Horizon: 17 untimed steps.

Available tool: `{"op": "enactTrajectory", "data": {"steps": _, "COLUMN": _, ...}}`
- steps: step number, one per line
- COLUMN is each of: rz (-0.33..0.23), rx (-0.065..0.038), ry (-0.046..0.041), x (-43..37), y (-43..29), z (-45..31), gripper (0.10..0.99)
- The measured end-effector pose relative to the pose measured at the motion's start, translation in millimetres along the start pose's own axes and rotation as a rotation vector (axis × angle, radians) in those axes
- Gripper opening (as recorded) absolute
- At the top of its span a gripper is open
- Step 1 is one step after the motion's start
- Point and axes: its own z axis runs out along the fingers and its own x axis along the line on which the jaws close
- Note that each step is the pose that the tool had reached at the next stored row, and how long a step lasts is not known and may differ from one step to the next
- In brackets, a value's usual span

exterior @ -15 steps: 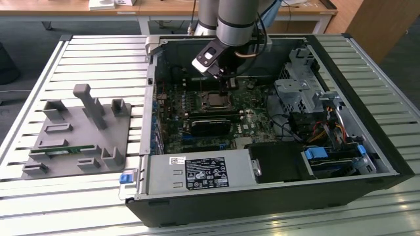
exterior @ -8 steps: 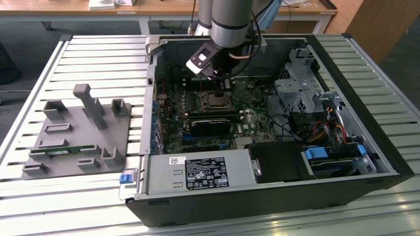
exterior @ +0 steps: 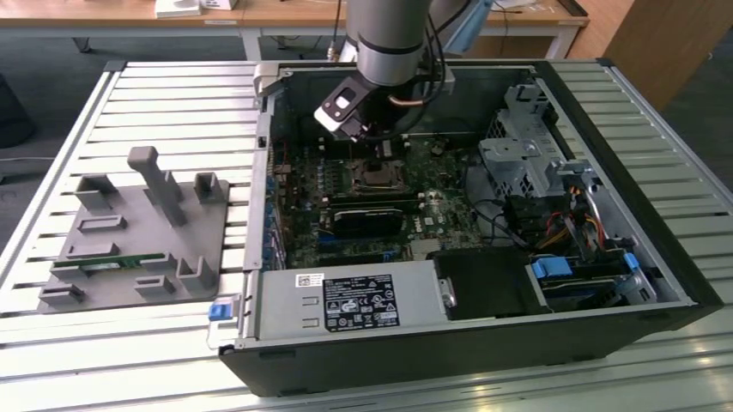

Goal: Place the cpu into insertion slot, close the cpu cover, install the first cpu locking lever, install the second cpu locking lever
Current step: 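Close the cpu cover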

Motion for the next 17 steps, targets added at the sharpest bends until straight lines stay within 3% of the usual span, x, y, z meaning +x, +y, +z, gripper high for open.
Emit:
{"op": "enactTrajectory", "data": {"steps": 7, "rz": 0.000, "rx": 0.000, "ry": 0.0002, "x": 0.5, "y": -8.4, "z": 3.4, "gripper": 0.106}}
{"op": "enactTrajectory", "data": {"steps": 17, "rz": 0.000, "rx": 0.000, "ry": -0.0004, "x": 0.3, "y": -9.4, "z": 11.9, "gripper": 0.106}}
